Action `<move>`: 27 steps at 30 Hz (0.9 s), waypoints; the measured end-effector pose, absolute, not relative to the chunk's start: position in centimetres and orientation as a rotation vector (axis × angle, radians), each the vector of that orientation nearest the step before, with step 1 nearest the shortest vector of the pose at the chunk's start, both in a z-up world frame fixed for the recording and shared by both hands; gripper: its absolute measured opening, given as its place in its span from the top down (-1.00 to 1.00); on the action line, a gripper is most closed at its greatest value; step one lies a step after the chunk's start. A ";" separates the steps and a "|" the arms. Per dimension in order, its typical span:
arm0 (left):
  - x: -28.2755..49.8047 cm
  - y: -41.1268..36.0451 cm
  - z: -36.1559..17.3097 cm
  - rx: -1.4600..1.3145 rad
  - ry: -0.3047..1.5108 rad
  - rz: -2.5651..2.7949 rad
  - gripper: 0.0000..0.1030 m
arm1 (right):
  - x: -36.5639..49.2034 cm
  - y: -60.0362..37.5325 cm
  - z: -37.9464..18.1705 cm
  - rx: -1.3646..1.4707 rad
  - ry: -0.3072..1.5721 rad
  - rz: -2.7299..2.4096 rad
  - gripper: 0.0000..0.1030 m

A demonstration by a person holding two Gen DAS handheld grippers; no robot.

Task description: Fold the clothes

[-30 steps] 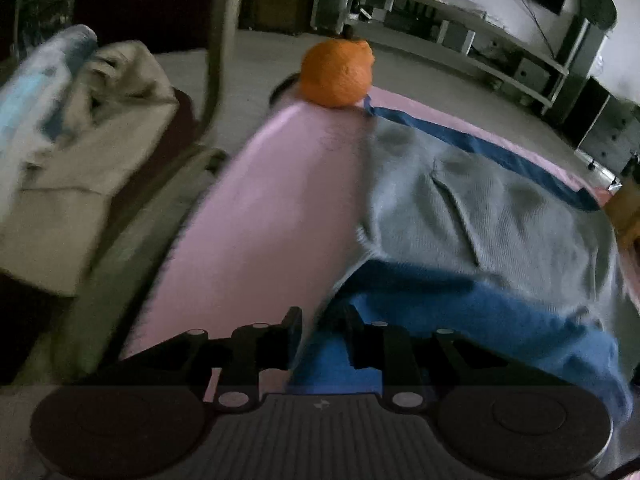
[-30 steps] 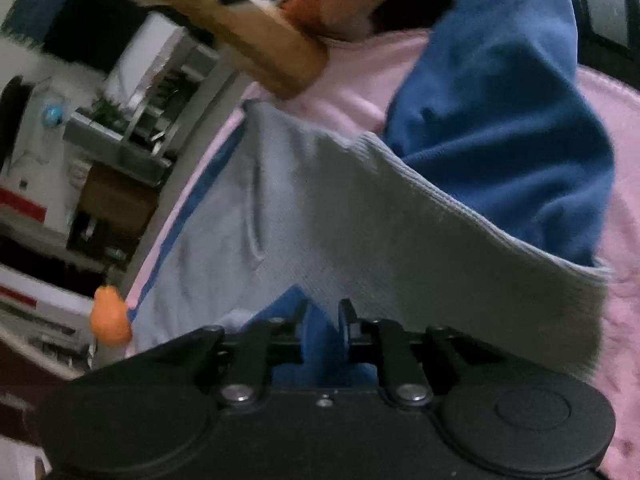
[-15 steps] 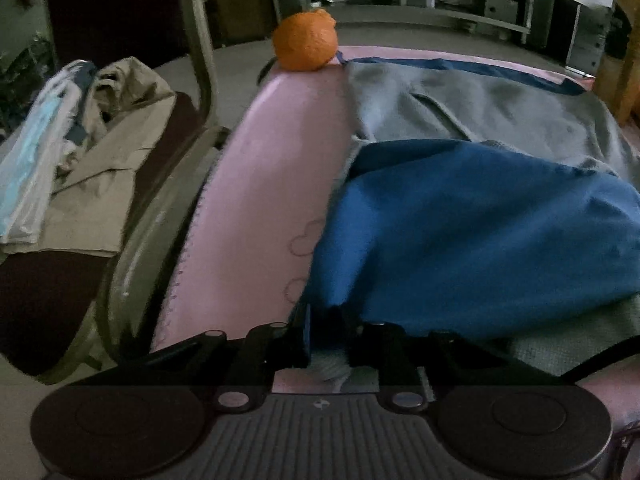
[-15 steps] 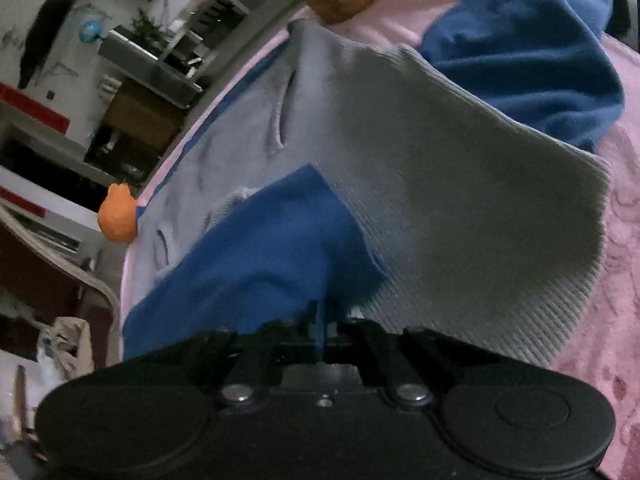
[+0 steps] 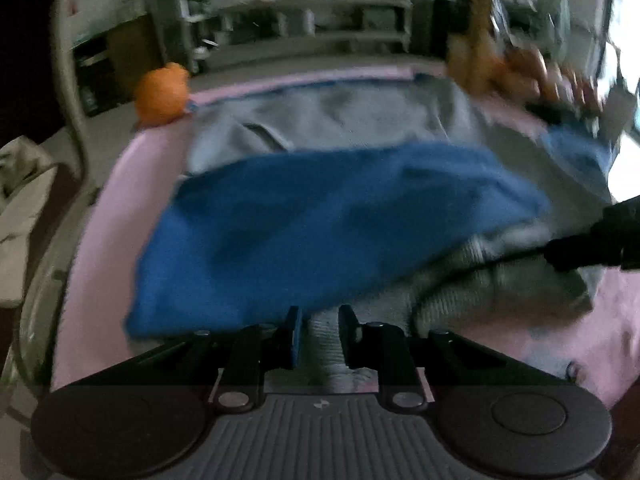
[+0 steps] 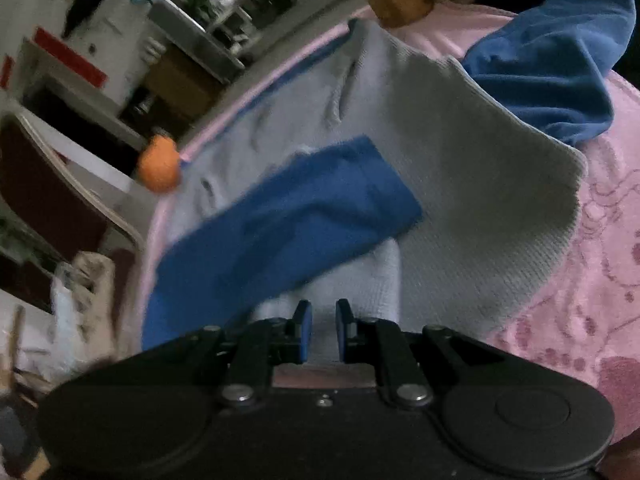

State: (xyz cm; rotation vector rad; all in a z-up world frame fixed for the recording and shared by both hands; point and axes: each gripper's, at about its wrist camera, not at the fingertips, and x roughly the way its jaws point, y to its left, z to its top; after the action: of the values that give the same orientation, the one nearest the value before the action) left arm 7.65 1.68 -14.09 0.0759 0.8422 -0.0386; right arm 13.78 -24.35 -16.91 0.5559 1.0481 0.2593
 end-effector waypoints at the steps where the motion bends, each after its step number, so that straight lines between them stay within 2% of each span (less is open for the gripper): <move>1: 7.8 1.4 -13.5 0.068 0.840 -0.041 0.51 | 13.9 -24.2 -17.3 0.532 1.073 0.235 0.76; 7: 8.4 -0.1 -10.1 0.019 0.824 -0.058 0.48 | 13.2 -24.3 -16.3 0.507 1.017 0.258 0.72; 8: 8.6 -0.3 -9.6 0.011 0.821 -0.060 0.46 | 13.2 -24.8 -15.6 0.532 0.989 0.267 0.70; 10: 8.8 -0.8 -8.4 -0.005 0.816 -0.066 0.29 | 13.2 -26.3 -13.7 0.598 0.919 0.279 0.61; 13: 9.1 -1.5 -6.7 -0.029 0.808 -0.074 0.27 | 13.7 -29.5 -10.6 0.708 0.790 0.271 0.56; 18: 11.5 -7.8 -3.9 0.011 0.748 -0.175 0.22 | 15.1 -35.4 -7.1 0.759 0.605 0.179 0.44; 27: 17.5 -18.5 -8.1 0.069 0.886 -0.365 0.21 | 19.2 -47.9 -8.2 0.684 0.562 -0.196 0.44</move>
State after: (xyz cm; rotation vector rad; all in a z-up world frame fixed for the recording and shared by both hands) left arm 17.53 -18.53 -8.14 0.0685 0.8856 -0.3650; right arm 19.23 -47.91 -8.16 0.6837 0.5618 -0.1962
